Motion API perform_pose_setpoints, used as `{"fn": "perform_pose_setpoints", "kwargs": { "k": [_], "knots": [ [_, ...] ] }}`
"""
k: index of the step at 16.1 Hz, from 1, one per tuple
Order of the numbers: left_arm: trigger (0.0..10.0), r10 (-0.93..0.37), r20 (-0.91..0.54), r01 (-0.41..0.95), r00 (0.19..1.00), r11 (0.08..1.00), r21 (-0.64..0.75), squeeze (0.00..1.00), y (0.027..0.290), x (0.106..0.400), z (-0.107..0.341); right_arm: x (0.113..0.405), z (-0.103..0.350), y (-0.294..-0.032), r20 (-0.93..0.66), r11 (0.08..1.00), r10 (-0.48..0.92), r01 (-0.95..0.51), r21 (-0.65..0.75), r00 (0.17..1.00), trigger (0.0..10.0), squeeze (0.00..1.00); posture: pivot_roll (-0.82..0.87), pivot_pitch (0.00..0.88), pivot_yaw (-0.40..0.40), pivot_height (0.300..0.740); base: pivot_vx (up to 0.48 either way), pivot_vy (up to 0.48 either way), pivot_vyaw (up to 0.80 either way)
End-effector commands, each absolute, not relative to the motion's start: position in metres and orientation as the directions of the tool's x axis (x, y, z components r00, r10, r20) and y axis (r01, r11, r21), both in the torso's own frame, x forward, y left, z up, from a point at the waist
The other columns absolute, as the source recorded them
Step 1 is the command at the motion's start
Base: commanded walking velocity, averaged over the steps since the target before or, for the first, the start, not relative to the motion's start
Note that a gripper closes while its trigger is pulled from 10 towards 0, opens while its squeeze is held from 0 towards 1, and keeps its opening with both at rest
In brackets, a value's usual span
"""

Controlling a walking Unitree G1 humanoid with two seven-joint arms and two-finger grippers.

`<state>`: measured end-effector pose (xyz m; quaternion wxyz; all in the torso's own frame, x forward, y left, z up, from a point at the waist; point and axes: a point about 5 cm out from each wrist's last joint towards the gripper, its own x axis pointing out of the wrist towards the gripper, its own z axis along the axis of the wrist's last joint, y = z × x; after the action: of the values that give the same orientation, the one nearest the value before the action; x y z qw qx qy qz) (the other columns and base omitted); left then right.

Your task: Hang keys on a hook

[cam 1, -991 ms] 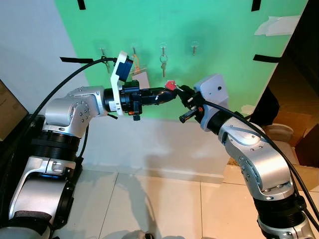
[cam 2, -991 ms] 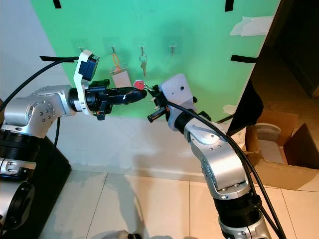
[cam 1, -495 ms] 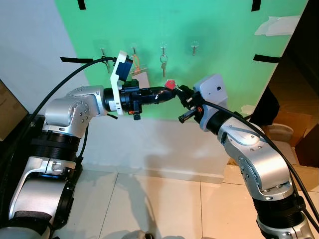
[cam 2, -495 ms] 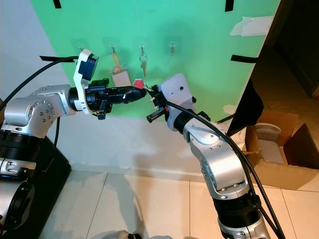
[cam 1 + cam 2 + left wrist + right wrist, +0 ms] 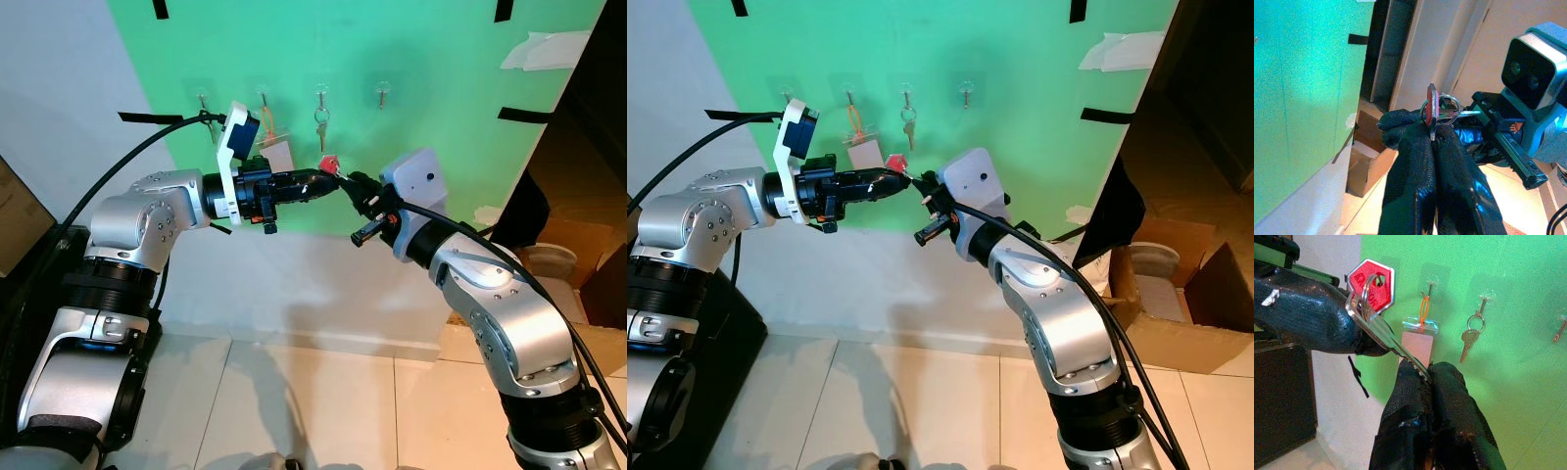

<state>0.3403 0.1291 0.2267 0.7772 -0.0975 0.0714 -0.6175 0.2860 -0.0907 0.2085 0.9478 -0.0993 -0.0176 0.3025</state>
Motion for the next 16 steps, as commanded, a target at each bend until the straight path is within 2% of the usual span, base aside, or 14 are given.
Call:
{"fn": "perform_pose_setpoints", "kwargs": {
  "k": [1,11,16],
  "knots": [
    [10.0,-0.965,0.010,0.942,0.262,0.254,-0.221,0.00,0.1368,0.3426,0.2313,0.2826,0.2103,-0.0894,-0.013,0.791,0.588,-0.579,-0.199,0.809,0.0,0.00,-0.14,0.000,0.093,0.740,0.000,0.000,0.00],
    [10.0,-0.967,-0.016,0.942,0.256,0.253,-0.220,0.00,0.1346,0.3433,0.2289,0.2836,0.2115,-0.0909,-0.003,0.796,0.585,-0.575,-0.187,0.811,0.0,0.00,-0.14,0.000,0.102,0.740,0.000,0.000,0.00],
    [10.0,-0.948,-0.022,0.928,0.317,0.315,-0.196,0.00,0.1355,0.3499,0.2287,0.2846,0.2119,-0.0920,-0.002,0.798,0.583,-0.573,-0.189,0.813,0.0,0.00,-0.14,0.000,0.097,0.740,0.000,0.000,0.00]
  ]
}}
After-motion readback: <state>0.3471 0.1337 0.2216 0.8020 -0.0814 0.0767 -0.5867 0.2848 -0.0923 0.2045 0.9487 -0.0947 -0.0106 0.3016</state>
